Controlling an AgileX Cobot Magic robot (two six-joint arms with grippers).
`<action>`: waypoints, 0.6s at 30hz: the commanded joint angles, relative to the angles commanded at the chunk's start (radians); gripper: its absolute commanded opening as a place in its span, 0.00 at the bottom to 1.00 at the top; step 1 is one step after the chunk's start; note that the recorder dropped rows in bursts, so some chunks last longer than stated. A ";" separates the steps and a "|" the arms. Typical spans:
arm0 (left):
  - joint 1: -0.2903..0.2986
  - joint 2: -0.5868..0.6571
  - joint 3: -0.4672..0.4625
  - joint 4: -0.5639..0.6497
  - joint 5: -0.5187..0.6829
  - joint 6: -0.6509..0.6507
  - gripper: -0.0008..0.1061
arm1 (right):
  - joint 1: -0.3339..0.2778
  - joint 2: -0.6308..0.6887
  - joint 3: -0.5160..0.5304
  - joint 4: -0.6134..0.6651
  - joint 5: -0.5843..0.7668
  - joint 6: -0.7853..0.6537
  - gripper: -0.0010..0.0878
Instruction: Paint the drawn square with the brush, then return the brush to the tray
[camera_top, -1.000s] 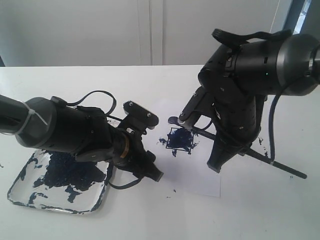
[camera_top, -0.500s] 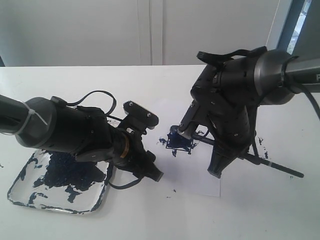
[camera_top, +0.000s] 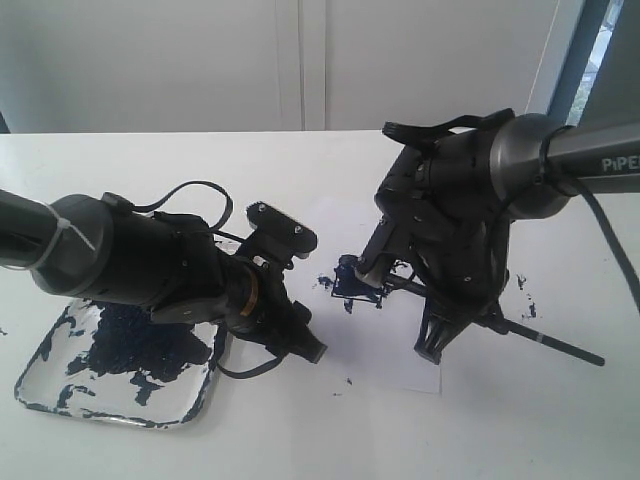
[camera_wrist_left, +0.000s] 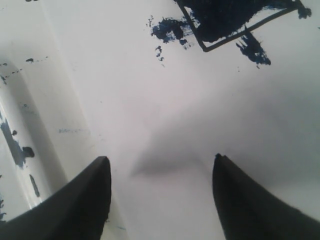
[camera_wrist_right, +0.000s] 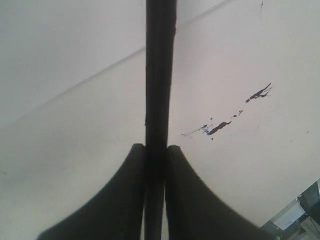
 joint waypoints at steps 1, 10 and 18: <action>0.000 0.000 0.000 0.000 0.000 0.000 0.59 | 0.000 0.000 0.000 0.002 0.007 0.000 0.01; 0.000 0.000 0.000 0.000 0.000 0.000 0.59 | 0.000 0.002 0.000 -0.038 0.022 0.011 0.01; 0.000 0.000 0.000 0.000 0.000 0.000 0.59 | 0.000 0.000 0.000 -0.103 0.033 0.072 0.01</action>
